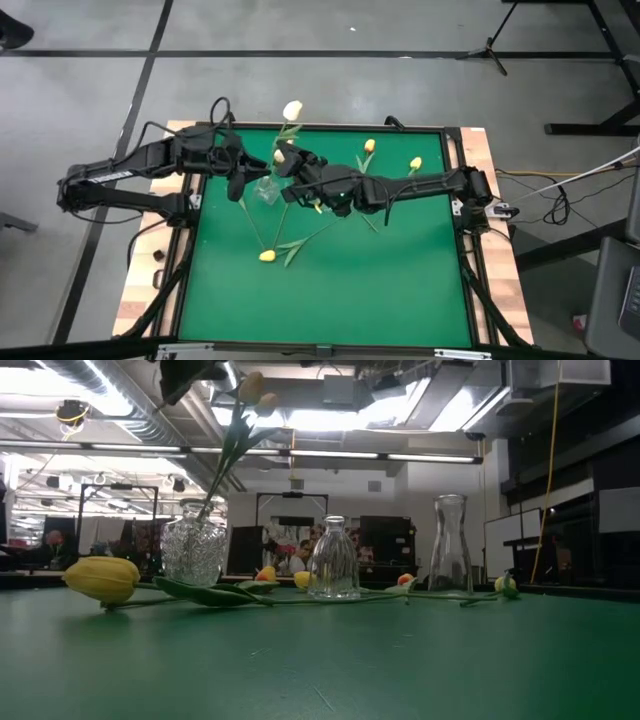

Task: Sort flowers into vase by color
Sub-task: Put the light yellow flower into the left transparent vase

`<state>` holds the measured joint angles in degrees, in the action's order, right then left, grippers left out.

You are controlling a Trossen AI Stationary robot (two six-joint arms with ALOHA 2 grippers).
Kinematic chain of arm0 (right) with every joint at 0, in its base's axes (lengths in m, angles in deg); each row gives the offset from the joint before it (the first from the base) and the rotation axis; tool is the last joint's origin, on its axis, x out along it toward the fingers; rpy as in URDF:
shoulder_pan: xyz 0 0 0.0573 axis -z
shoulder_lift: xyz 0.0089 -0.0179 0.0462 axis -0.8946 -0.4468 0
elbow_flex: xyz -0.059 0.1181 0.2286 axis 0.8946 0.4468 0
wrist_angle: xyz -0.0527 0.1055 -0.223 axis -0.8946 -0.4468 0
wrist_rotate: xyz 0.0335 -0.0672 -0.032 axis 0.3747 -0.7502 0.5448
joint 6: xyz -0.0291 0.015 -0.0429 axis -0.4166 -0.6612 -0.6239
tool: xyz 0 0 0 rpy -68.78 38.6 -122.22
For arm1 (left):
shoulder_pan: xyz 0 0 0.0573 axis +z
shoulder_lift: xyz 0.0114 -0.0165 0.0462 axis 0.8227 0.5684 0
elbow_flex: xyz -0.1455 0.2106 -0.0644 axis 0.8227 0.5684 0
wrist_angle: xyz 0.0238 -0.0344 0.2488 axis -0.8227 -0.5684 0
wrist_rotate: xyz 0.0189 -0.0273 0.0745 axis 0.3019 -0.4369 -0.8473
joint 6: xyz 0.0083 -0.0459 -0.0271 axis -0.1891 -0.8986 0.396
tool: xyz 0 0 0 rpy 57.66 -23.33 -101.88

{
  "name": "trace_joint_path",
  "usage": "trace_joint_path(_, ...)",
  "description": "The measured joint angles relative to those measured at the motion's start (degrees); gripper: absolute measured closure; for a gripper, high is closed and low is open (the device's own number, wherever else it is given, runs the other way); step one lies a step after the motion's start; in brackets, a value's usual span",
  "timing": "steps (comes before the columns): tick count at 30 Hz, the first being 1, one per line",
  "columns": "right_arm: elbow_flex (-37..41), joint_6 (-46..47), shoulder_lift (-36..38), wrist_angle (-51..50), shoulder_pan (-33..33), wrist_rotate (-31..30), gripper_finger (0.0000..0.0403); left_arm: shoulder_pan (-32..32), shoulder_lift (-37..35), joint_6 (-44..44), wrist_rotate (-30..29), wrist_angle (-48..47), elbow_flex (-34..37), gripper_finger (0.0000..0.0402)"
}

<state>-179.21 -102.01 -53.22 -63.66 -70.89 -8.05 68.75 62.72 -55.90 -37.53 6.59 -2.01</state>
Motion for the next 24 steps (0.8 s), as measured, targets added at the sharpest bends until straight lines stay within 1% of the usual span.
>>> trace_joint_path(11,0.0,0.1,0.0,-2.6,-0.5,-0.2,0.0398,0.0,0.0,0.4,0.0,0.2,0.0,0.0292)
trace_joint_path(19,0.0,0.0,0.0,-2.9,-0.5,2.2,0.0398,0.0,0.0,1.0,0.0,0.2,0.0,0.0334)
trace_joint_path(24,0.0,0.0,0.0,-4.0,-0.5,4.2,0.0398,0.0,0.0,1.6,0.0,0.2,0.0,0.0352)
